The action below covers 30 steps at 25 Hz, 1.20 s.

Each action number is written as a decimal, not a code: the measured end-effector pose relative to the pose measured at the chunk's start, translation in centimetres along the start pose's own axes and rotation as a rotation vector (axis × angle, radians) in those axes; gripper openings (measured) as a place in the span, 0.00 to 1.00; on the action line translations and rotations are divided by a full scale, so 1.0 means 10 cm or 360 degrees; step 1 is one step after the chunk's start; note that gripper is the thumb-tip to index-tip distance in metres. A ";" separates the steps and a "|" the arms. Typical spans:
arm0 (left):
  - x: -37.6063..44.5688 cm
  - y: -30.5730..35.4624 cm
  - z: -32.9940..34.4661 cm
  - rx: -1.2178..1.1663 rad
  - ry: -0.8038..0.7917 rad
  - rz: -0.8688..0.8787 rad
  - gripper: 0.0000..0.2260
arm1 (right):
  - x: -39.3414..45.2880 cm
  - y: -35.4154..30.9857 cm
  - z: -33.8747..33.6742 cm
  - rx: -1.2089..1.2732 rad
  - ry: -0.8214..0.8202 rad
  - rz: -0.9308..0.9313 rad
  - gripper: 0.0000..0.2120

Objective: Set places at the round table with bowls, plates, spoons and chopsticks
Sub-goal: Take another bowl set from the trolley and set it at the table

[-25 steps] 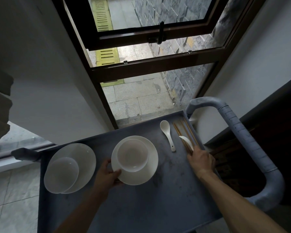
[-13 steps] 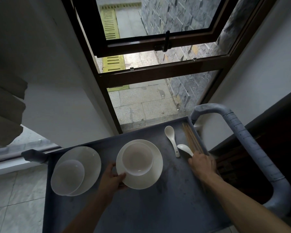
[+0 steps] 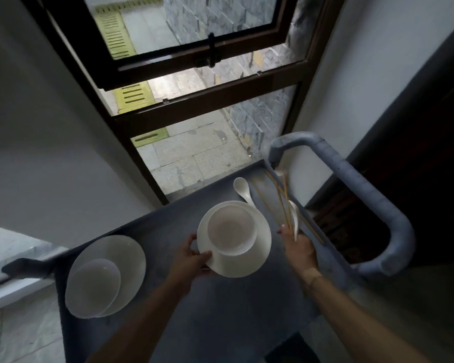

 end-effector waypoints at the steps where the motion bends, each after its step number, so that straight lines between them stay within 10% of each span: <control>1: 0.00 0.01 0.11 0.0025 -0.0062 -0.0008 0.19 | -0.07 0.06 -0.04 0.0081 0.0048 0.0046 0.15; 30: -2.50 -1.37 4.22 0.0951 -0.1297 0.0090 0.13 | -2.74 3.15 -3.85 0.0693 0.1315 0.0520 0.09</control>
Point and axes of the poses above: each hand's wrist, its own x-axis towards the middle knuckle, its own z-axis out of the palm, y = z × x, the point moved 2 cm from there along x, towards the middle knuckle
